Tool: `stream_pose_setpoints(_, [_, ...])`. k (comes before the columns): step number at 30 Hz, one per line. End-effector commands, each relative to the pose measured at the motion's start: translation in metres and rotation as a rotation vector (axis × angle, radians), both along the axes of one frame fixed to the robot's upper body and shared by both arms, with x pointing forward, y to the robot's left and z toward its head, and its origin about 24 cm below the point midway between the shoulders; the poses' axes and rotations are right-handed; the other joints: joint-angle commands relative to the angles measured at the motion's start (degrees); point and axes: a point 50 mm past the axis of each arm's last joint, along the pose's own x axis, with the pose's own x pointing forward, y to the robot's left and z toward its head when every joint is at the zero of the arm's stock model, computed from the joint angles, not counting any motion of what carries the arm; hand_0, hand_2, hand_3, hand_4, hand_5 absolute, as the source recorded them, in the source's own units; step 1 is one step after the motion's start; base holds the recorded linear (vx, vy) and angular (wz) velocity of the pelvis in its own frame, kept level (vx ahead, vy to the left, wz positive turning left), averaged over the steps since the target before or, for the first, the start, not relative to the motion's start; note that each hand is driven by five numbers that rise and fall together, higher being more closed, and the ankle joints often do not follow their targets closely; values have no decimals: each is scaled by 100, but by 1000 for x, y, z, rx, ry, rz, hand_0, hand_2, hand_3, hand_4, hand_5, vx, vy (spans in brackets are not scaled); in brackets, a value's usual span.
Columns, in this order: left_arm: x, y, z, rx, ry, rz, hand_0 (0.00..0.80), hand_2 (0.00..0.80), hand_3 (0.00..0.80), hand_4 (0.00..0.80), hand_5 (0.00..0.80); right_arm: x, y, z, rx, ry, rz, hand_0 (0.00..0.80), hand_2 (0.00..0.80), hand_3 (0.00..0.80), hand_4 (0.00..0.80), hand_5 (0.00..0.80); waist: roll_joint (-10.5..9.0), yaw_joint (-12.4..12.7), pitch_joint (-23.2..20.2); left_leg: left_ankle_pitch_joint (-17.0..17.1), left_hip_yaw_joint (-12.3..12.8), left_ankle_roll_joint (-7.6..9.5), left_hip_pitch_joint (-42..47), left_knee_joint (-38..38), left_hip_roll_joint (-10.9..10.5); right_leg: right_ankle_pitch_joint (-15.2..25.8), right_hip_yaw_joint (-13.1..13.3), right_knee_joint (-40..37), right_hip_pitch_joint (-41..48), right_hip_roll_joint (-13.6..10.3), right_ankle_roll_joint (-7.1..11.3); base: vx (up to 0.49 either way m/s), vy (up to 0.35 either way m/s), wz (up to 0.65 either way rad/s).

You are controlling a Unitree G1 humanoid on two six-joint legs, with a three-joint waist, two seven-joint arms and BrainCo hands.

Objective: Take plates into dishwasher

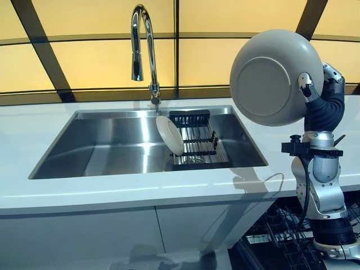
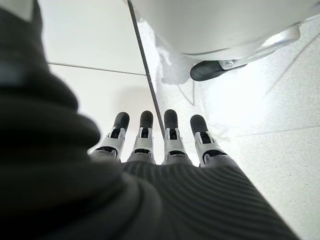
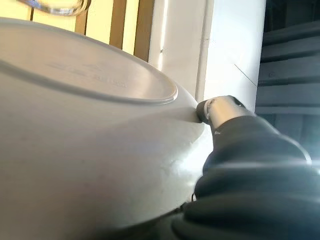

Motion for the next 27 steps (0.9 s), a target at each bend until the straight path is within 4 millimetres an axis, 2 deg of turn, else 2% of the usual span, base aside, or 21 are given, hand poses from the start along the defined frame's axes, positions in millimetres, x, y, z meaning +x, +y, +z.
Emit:
stream_pose_setpoints(1, [14, 1, 1, 16, -17, -45, 0, 0, 0, 0, 0, -8, 8, 21, 169, -132, 309, 800, 800, 800, 800, 800, -152, 81, 137, -586, 368, 341, 153, 22, -237, -476, 35, 17, 205, 196, 21, 0, 0, 0])
stream_pose_setpoints(3, [14, 1, 1, 16, -16, -53, 0, 0, 0, 0, 0, -6, 20, 18, 259, -129, 499, 800, 800, 800, 800, 800, -151, 101, 129, -577, 369, 335, 143, 22, -234, -478, 16, 17, 201, 190, 15, 0, 0, 0])
stream_pose_setpoints(7, [16, 1, 1, 15, -14, -69, 0, 0, 0, 0, 0, -5, 41, 13, 381, -129, 737, 800, 800, 800, 800, 800, -158, 143, 106, -568, 348, 337, 131, 22, -236, -481, -10, 17, 197, 186, 9, 0, 0, 0])
stream_pose_setpoints(12, [16, 1, 1, 16, -9, -84, 0, 0, 0, 0, 0, -6, 56, 10, 496, -132, 903, 800, 800, 800, 800, 800, -168, 183, 72, -552, 329, 338, 118, 22, -238, -477, -38, 17, 194, 185, 7, 0, 0, 0])
stream_pose_setpoints(19, [15, 1, 1, 15, -7, -77, 0, 0, 0, 0, 0, -4, 56, 6, 486, -127, 859, 800, 800, 800, 800, 800, -166, 179, 52, -546, 357, 340, 109, 22, -233, -468, -41, 17, 175, 188, 13, 0, 0, 0])
stream_pose_setpoints(22, [14, 3, 1, 13, -6, -73, 0, 0, 0, 0, 0, -5, 50, 7, 421, -127, 761, 800, 800, 800, 800, 800, -162, 166, 47, -545, 364, 342, 112, 22, -235, -466, -32, 17, 174, 193, 10, 0, 0, 0])
stream_pose_setpoints(27, [11, 1, 0, 9, -4, -57, 0, 0, 0, 0, 0, -6, 30, 11, 235, -129, 456, 800, 800, 800, 800, 800, -155, 108, 67, -553, 370, 354, 130, 22, -252, -449, 29, 17, 179, 189, 21, 7, 43, 0])
